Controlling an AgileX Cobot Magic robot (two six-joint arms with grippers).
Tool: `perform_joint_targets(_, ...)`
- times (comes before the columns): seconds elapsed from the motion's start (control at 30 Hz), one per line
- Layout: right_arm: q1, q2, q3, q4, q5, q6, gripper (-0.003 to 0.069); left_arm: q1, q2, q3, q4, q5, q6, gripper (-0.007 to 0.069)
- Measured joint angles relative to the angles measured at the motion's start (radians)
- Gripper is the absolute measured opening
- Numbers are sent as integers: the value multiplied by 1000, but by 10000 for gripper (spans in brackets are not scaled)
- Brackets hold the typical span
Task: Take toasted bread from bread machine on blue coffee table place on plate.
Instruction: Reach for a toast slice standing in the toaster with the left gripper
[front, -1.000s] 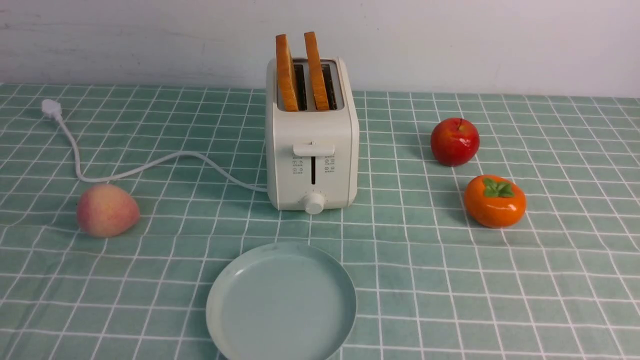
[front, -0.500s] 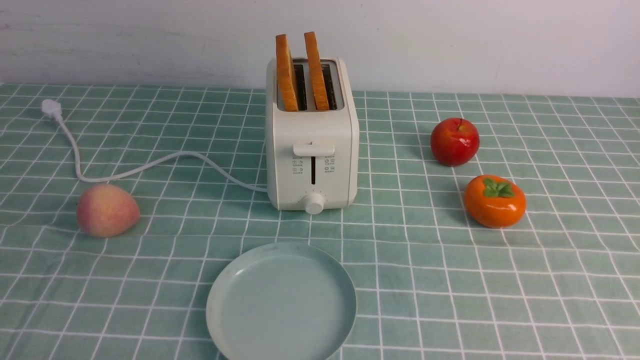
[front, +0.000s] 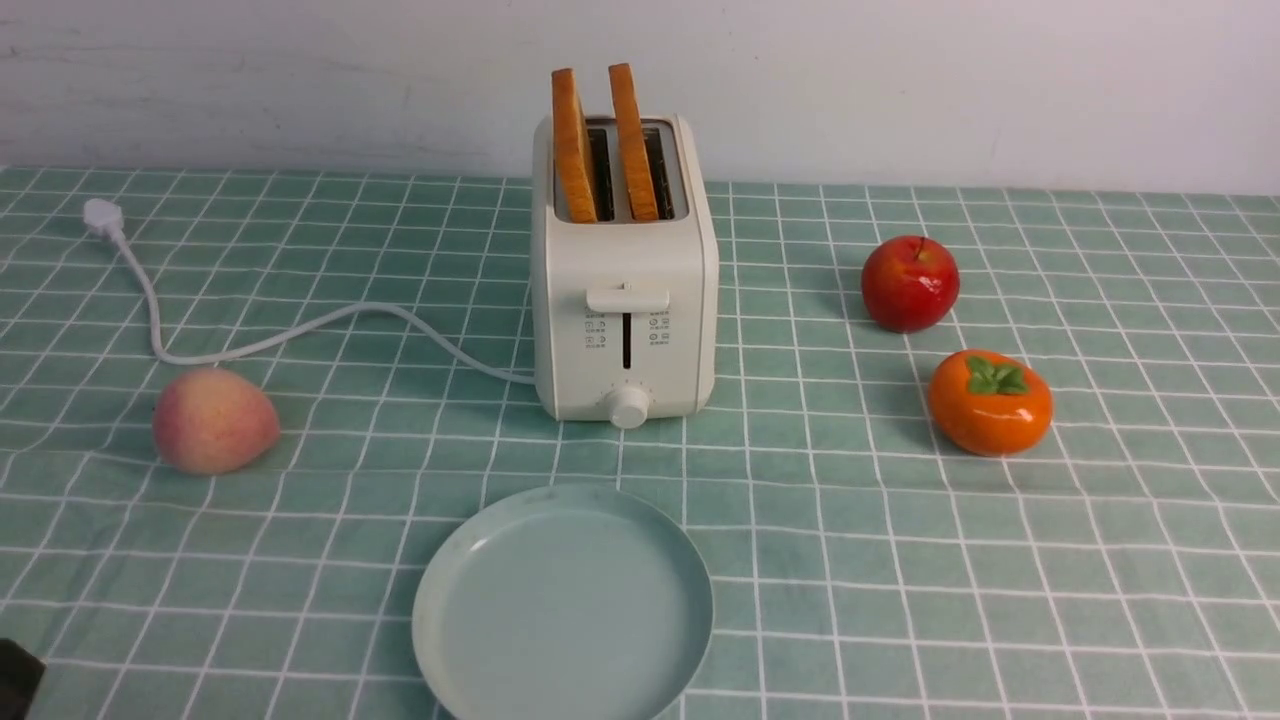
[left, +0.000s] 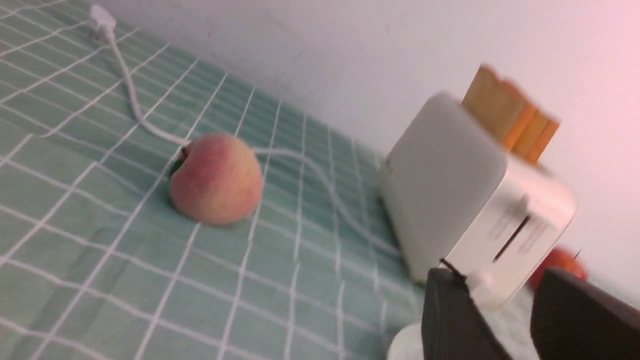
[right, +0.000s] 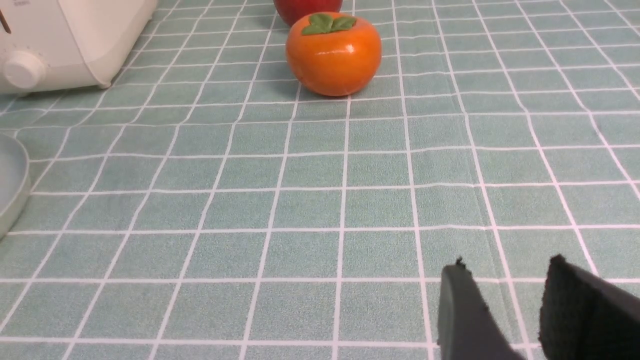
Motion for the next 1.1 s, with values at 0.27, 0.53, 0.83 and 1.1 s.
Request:
perform_joint_targets(0.27, 0, 0, 7, 418, -180, 151, 240, 0, 0, 0, -234, -193, -44, 237)
perform_joint_targets(0.53, -5, 0, 7, 625, -330, 126, 240, 0, 0, -129, -193, -436, -155, -8)
perform_joint_targets(0.83, -6, 29, -237, 645, -147, -7, 183, 0, 240, -639, 26, 172, -199, -14)
perform_joint_targets(1.1, -6, 450, -833, 559, 395, -56, -18, 0, 845, -1031, -37, 930, -50, -14)
